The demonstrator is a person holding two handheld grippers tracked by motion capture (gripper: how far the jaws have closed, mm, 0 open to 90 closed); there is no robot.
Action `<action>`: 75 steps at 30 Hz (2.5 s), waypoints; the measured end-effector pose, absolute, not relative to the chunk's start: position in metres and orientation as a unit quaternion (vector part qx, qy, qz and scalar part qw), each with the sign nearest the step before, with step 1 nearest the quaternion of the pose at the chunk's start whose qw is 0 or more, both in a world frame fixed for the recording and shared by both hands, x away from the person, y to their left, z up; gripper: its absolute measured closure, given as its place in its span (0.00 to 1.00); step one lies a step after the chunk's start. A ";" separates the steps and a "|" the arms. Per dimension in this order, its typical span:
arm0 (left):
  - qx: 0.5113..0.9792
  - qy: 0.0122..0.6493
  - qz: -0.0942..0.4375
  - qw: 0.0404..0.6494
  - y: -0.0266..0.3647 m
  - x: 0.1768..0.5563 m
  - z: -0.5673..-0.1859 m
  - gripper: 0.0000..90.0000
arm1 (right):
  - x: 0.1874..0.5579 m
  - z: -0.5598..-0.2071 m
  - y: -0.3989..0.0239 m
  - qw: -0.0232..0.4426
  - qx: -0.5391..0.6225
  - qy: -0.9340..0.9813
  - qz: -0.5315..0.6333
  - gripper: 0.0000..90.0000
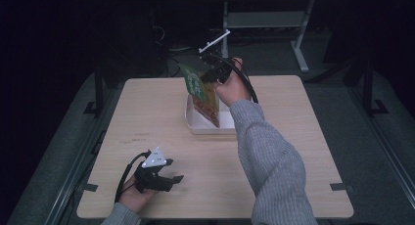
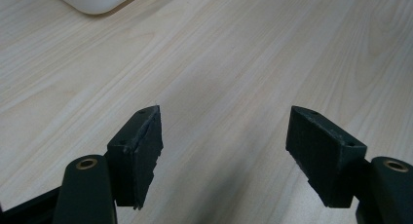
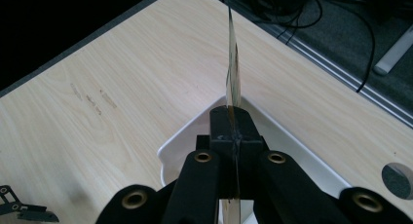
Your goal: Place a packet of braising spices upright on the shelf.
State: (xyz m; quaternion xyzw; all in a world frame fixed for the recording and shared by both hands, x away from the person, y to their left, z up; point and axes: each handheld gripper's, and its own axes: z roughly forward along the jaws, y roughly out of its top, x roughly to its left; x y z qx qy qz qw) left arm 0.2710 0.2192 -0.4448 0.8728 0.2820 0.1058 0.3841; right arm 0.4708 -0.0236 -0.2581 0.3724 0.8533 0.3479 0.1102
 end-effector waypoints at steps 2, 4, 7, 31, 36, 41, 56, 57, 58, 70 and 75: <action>0.873 0.282 0.106 0.384 0.219 0.271 -0.445 0.32 | 0.471 -0.260 -0.025 0.106 0.374 0.854 0.347 0.99; 0.873 0.282 0.106 0.384 0.219 0.271 -0.445 0.32 | 0.471 -0.260 -0.026 0.102 0.375 0.855 0.343 0.99; 0.873 0.282 0.106 0.384 0.219 0.271 -0.445 0.32 | 0.470 -0.260 -0.028 0.103 0.376 0.857 0.336 0.98; 0.872 0.283 0.103 0.386 0.219 0.272 -0.445 0.32 | 0.460 -0.261 -0.051 0.098 0.382 0.856 0.335 0.99; 0.873 0.282 0.103 0.385 0.218 0.272 -0.446 0.32 | 0.458 -0.266 -0.059 0.091 0.388 0.852 0.340 0.99; 0.873 0.282 0.103 0.385 0.218 0.272 -0.446 0.32 | 0.457 -0.267 -0.062 0.092 0.388 0.852 0.340 0.98; 0.873 0.282 0.105 0.385 0.219 0.272 -0.445 0.32 | 0.450 -0.273 -0.071 0.075 0.392 0.847 0.352 0.69; 0.873 0.282 0.105 0.384 0.219 0.272 -0.445 0.32 | 0.450 -0.274 -0.072 0.073 0.392 0.846 0.354 0.68; 0.873 0.283 0.104 0.384 0.219 0.272 -0.445 0.32 | 0.449 -0.274 -0.073 0.073 0.392 0.846 0.355 0.67; 0.873 0.283 0.106 0.384 0.219 0.272 -0.445 0.31 | 0.437 -0.280 -0.091 0.058 0.394 0.837 0.375 0.59; 0.873 0.283 0.106 0.384 0.219 0.272 -0.445 0.31 | 0.434 -0.282 -0.096 0.052 0.394 0.836 0.379 0.58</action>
